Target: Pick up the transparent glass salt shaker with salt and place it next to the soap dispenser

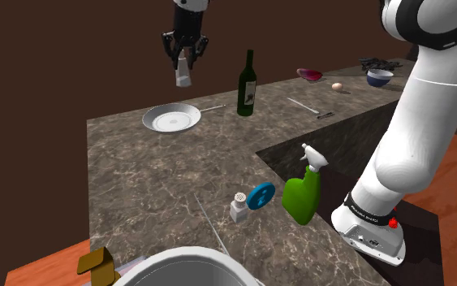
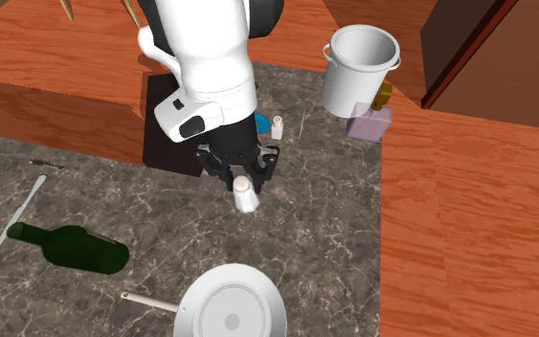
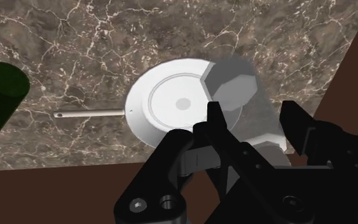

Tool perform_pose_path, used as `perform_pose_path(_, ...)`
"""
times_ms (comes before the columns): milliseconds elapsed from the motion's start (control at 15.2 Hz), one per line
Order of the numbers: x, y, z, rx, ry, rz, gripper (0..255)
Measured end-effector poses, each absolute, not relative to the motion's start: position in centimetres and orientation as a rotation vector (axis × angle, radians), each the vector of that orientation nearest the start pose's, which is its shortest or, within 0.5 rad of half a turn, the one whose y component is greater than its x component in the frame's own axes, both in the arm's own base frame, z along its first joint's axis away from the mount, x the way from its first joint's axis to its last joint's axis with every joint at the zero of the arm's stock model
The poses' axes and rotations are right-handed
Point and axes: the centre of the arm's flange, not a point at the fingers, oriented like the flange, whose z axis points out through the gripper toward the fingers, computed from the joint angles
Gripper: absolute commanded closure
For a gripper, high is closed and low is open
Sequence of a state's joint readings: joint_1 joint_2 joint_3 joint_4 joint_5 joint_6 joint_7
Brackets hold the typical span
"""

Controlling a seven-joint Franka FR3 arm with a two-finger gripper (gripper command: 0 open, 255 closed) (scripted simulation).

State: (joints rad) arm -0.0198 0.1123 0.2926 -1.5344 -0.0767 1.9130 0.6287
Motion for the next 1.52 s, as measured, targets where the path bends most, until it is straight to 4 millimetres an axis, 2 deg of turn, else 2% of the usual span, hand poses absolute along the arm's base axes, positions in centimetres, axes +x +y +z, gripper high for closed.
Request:
perform_pose_path(264, 59.9, 15.2, 63.4, -2.991, 0.523, -0.402, 255)
perform_pose_path(396, 58.9, 16.2, 63.7, -2.991, 0.523, -0.401, 255)
perform_pose_path(792, 53.4, 21.4, 64.0, -2.991, 0.522, -0.4, 255)
perform_pose_path(1254, 47.1, 28.9, 63.6, -2.992, 0.521, -0.4, 255)
perform_pose_path(1518, 43.6, 32.3, 64.3, -2.991, 0.521, -0.401, 255)
